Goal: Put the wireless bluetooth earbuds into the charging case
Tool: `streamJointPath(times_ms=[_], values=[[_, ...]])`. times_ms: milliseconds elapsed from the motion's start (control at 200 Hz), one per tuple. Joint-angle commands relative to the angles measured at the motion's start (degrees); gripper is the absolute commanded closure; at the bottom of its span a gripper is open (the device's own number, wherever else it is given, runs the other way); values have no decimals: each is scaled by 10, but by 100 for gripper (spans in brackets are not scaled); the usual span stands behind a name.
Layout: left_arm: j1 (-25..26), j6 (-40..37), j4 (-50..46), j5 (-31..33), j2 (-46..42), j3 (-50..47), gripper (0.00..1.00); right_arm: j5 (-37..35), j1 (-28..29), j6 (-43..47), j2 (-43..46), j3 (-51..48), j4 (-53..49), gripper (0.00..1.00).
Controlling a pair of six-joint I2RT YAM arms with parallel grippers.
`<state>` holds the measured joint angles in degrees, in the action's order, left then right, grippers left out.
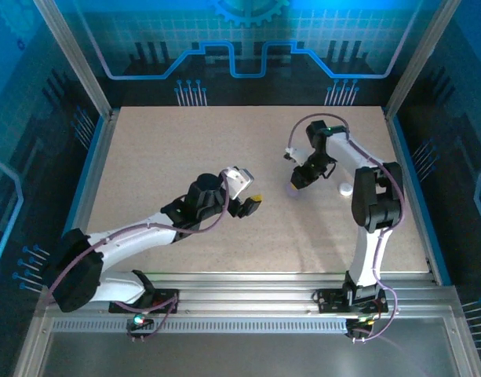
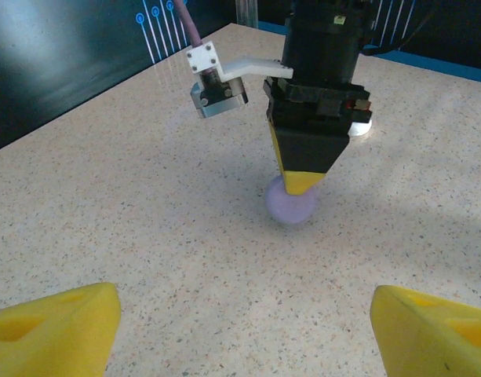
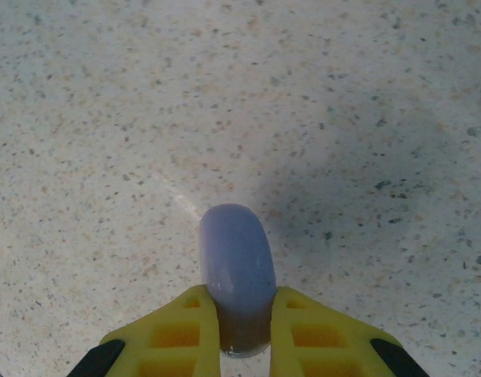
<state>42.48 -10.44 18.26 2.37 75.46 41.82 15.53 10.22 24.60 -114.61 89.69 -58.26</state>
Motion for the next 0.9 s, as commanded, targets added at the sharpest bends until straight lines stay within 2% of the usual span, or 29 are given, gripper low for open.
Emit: streamJointPath(times_ms=[0, 125, 375, 640, 895], values=[[-4, 16, 1, 0, 17, 24, 16, 33, -22, -13, -24, 33, -46, 85], [-6, 24, 4, -7, 30, 34, 16, 60, -37, -15, -50, 63, -67, 85], [-6, 32, 3, -25, 40, 42, 17, 64, -55, -20, -99, 100, -97, 85], [-9, 30, 18, -9, 38, 38, 17, 61, -64, -27, -125, 112, -101, 84], [-9, 31, 17, -11, 36, 36, 17, 44, -74, -39, -129, 115, -92, 71]])
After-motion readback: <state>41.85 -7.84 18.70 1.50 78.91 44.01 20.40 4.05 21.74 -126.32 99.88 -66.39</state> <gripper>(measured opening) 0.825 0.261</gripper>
